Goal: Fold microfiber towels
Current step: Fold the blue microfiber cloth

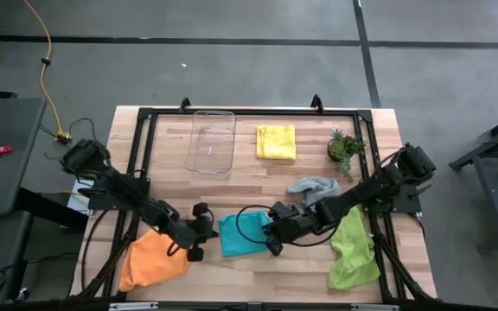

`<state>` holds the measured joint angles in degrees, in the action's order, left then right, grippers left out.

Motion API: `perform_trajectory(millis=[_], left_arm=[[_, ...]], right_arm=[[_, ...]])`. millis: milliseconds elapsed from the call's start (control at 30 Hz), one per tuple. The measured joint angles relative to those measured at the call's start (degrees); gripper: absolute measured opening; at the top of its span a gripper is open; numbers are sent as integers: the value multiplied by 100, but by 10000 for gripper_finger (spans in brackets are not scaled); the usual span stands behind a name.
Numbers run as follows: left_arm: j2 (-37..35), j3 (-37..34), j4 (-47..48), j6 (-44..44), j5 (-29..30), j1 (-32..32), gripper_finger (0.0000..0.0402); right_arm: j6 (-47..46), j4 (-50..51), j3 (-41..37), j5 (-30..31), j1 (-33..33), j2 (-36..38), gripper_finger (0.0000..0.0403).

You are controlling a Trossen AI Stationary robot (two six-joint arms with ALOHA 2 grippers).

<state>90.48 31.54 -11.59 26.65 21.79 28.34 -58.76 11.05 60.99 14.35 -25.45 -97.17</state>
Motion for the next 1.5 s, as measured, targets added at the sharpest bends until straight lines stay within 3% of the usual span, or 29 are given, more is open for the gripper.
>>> perform_trajectory(millis=[133,333,900,1167,1500], left_arm=[[570,227,-3,319,-193,0,2],[1028,521,-47,470,28,-7,1],[1078,548,-90,466,96,-52,0],[1093,537,-195,468,183,-52,0],[1093,537,-230,467,193,-55,0]], right_arm=[[38,-129,0,48,0,0,0],[74,-274,2,49,-2,0,0],[193,-1765,4,286,30,-539,0],[358,-1945,7,568,114,-595,0],[299,-2363,9,9,195,-971,0]])
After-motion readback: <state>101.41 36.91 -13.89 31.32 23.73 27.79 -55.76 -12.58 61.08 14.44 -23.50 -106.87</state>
